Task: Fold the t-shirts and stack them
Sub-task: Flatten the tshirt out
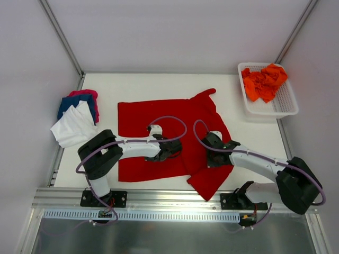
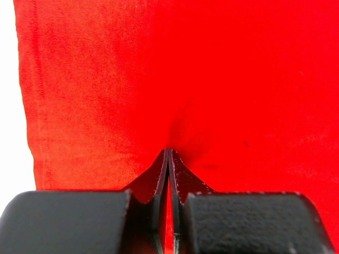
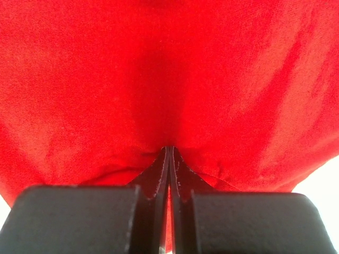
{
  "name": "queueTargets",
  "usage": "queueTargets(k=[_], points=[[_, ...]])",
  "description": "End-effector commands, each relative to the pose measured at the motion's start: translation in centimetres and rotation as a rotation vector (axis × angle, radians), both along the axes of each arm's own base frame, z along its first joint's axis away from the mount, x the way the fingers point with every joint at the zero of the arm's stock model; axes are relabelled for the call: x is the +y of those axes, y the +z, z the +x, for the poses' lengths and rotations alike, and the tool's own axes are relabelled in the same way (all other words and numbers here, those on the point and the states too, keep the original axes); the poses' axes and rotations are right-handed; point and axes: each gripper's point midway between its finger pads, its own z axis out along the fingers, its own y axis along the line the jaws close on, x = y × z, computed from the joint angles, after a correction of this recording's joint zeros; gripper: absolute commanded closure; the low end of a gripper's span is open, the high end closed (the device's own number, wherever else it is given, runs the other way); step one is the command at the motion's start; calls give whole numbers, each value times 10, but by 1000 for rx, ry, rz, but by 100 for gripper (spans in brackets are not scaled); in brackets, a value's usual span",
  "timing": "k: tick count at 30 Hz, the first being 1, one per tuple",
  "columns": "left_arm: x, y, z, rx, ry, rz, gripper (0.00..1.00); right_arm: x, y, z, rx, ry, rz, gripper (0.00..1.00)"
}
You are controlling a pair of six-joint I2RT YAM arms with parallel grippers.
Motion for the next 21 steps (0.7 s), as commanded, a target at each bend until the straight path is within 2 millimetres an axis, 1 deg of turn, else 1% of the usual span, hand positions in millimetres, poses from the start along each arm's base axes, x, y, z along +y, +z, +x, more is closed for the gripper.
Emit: queueTargets(k=[1, 2, 3, 4, 5, 6, 7, 8, 9, 10, 11, 12, 14, 15, 17, 19, 20, 21], points=[[11, -29, -49, 163, 85, 43, 100, -23, -2, -30, 52, -64, -56, 100], [16, -27, -56, 160, 99, 70, 100, -25, 2, -30, 33, -63, -65, 100], [19, -24, -59, 155, 110, 78, 100, -29, 5, -35, 38, -64, -80, 100], [23, -22, -62, 149, 122, 89, 100, -27, 14, -33, 13, -69, -59, 100], [28, -14, -67, 131, 141, 98, 100, -35, 20, -34, -2, -78, -85, 99], [31, -10, -69, 118, 151, 104, 100, -35, 26, -33, -22, -82, -79, 100], [33, -4, -70, 104, 159, 105, 100, -33, 42, -25, -78, -89, -49, 100], [39, 8, -73, 85, 177, 112, 100, -33, 51, -23, -101, -87, -40, 100], [40, 16, -69, 54, 180, 114, 100, -37, 59, -23, -114, -87, -45, 100], [51, 27, -71, 42, 199, 156, 100, -34, 78, -14, -169, -84, -17, 100], [55, 37, -70, 24, 208, 164, 100, -38, 86, -14, -179, -85, -27, 100], [55, 47, -65, -11, 212, 175, 100, -38, 93, -12, -196, -85, -27, 99], [61, 59, -62, -49, 239, 201, 100, -39, 110, -6, -230, -78, -31, 99], [66, 70, -62, -55, 243, 236, 100, -38, 114, -4, -238, -74, -34, 100], [66, 77, -58, -84, 251, 241, 100, -39, 121, 2, -261, -80, -44, 100], [63, 84, -53, -111, 243, 229, 100, -37, 124, 9, -291, -77, -53, 100], [60, 89, -49, -127, 240, 215, 100, -31, 127, 16, -317, -72, -36, 99], [55, 99, -43, -151, 242, 199, 100, -30, 127, 23, -326, -55, -53, 99]])
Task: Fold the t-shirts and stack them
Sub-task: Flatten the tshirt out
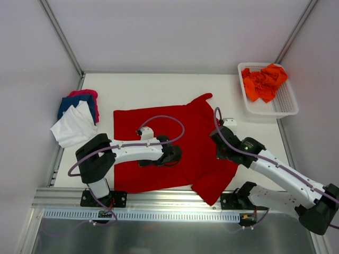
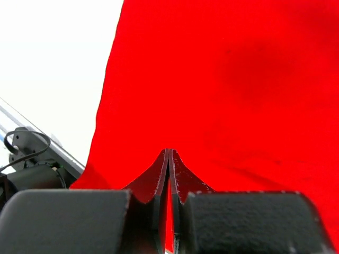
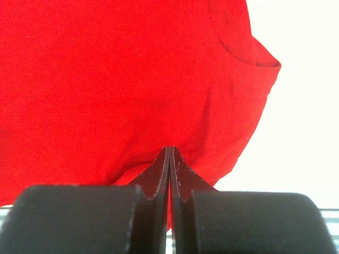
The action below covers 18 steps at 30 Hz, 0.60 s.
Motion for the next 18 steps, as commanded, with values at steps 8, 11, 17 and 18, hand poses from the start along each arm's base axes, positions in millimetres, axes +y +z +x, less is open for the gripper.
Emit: queueTargets(k=[8, 11, 17, 18], points=[[-1, 81, 78, -215, 5, -104, 83, 46, 21, 93, -44, 103, 70, 95], [-11, 83, 108, -249, -63, -313, 61, 52, 26, 136, -42, 100, 139, 89], [-15, 116, 153, -387, -224, -486, 1, 51, 38, 225, -55, 91, 146, 31], [-16, 117, 156, -371, -253, -480, 1, 49, 36, 237, -52, 105, 145, 25]])
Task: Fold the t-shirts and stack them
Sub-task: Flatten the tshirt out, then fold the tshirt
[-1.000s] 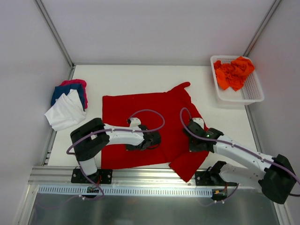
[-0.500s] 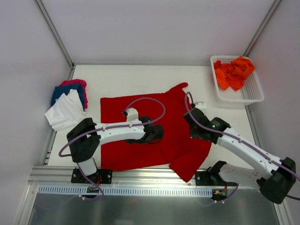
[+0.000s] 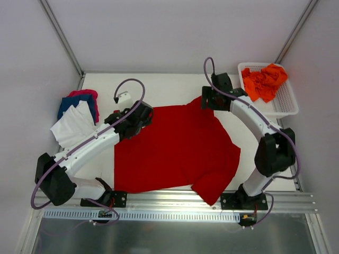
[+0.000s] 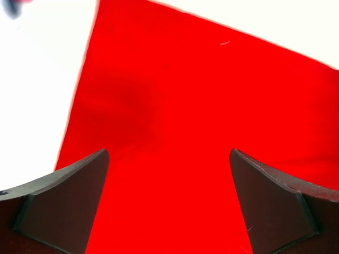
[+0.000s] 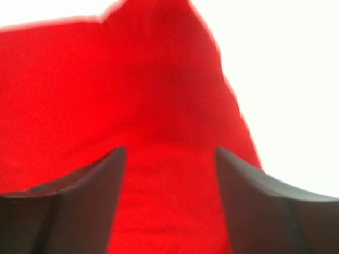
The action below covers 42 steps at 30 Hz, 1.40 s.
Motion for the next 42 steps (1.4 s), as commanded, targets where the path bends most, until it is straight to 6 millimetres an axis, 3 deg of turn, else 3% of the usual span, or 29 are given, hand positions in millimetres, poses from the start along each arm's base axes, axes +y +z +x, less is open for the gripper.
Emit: queueTargets(k=[1, 4, 5, 10, 11, 12, 15, 18, 22, 25, 26, 29, 32, 37, 40, 42], points=[[-25, 20, 42, -93, -187, -28, 1, 10, 14, 58, -54, 77, 46, 25], [-34, 3, 52, -33, -238, -109, 1, 19, 3, 88, -18, 97, 111, 24], [-33, -4, 54, -18, -240, -125, 1, 19, -5, 110, -11, 81, 122, 24], [-25, -26, 59, 15, -217, -121, 1, 22, -30, 158, 41, 72, 184, 24], [-24, -31, 58, 23, -215, -117, 1, 19, -54, 165, 80, 64, 183, 24], [-23, -33, 58, 27, -218, -113, 1, 24, -42, 178, 53, 53, 220, 23], [-22, -41, 56, 48, -212, -119, 1, 29, -52, 200, 56, 45, 300, 23], [-25, -45, 51, 64, -223, -140, 1, 30, -58, 212, 43, 31, 336, 19], [-22, -45, 45, 59, -213, -154, 1, 27, -75, 210, 65, 28, 328, 21], [-18, -41, 42, 44, -202, -157, 1, 26, -78, 205, 76, 41, 320, 53], [-17, -42, 40, 44, -197, -157, 1, 26, -79, 204, 78, 44, 317, 76], [-14, -44, 35, 42, -187, -162, 1, 27, -79, 200, 86, 54, 318, 100], [-11, -45, 30, 39, -180, -168, 1, 30, -77, 193, 102, 72, 331, 94], [-7, -47, 27, 42, -179, -157, 1, 23, -71, 181, 94, 84, 264, 58], [-8, -49, 25, 47, -179, -167, 1, 17, -66, 175, 91, 97, 227, 46], [-8, -49, 24, 49, -178, -172, 1, 16, -57, 174, 78, 109, 216, 43]])
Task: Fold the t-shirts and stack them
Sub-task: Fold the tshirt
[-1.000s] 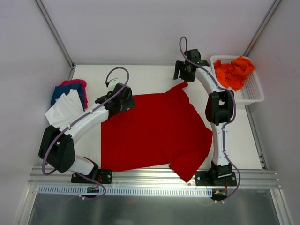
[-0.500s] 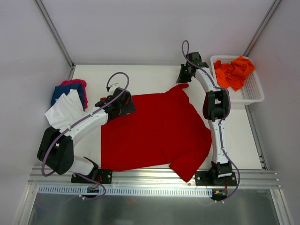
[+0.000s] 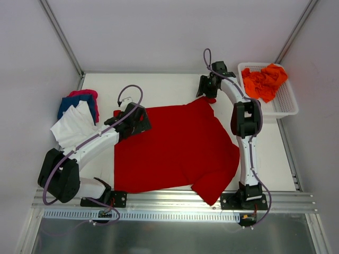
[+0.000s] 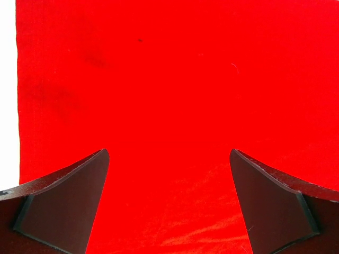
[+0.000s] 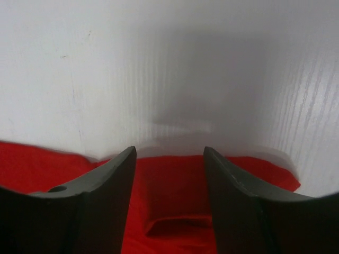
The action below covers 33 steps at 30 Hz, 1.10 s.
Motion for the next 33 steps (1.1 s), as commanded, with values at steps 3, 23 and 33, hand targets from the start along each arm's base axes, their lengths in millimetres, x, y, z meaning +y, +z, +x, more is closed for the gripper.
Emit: queueTargets(k=[3, 23, 33], points=[[4, 5, -1, -23, 27, -31, 1, -2, 62, -6, -107, 51, -57, 40], [13, 4, -7, -32, 47, -19, 1, 0, 18, -22, -34, 98, -192, 93], [16, -3, -10, -15, 53, -17, 1, 25, 46, -8, -151, 151, -103, 100]])
